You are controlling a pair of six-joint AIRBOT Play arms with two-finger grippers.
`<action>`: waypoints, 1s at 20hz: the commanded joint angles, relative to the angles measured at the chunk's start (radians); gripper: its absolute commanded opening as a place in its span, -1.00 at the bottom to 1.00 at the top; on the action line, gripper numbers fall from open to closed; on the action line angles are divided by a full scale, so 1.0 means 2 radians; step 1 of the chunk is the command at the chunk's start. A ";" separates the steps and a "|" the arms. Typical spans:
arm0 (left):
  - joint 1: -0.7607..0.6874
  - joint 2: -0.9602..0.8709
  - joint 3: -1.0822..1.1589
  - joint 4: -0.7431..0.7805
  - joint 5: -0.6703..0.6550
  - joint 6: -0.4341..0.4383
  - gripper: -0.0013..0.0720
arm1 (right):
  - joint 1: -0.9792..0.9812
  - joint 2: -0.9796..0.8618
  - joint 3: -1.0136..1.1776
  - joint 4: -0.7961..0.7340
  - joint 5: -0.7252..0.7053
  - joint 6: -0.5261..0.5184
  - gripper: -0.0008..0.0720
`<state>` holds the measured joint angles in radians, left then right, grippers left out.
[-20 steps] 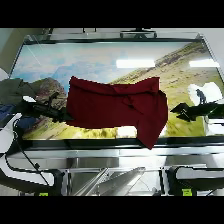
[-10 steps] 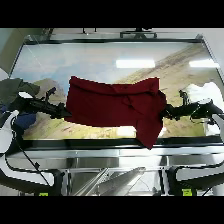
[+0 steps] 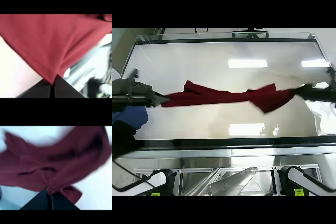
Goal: Fold the shirts.
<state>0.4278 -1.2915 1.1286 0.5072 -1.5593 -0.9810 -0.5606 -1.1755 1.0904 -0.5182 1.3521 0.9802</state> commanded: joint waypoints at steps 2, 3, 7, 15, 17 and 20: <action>0.080 0.126 0.084 -0.298 -0.101 0.032 -0.90 | -0.076 0.186 0.099 0.218 -0.017 -0.032 -0.93; 0.106 0.146 0.120 -0.367 -0.113 0.033 -0.90 | -0.096 0.226 0.117 0.238 -0.049 -0.038 -0.93; 0.262 0.196 0.229 -0.516 -0.105 0.038 -0.89 | -0.143 0.350 0.155 0.235 -0.202 -0.079 -0.93; 0.139 0.092 0.246 -0.322 -0.074 0.038 -0.89 | -0.114 0.261 0.134 0.247 -0.094 -0.090 -0.93; 0.060 0.034 0.246 -0.242 -0.053 0.038 -0.90 | -0.056 0.215 0.100 0.202 -0.092 -0.094 -0.93; -0.014 -0.058 0.246 -0.168 -0.026 0.038 -0.89 | 0.044 0.126 0.038 0.132 -0.116 -0.097 -0.93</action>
<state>0.5484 -1.2541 1.6169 -0.0231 -1.6646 -0.9066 -0.6258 -0.7803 1.2613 -0.1360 1.1324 0.7982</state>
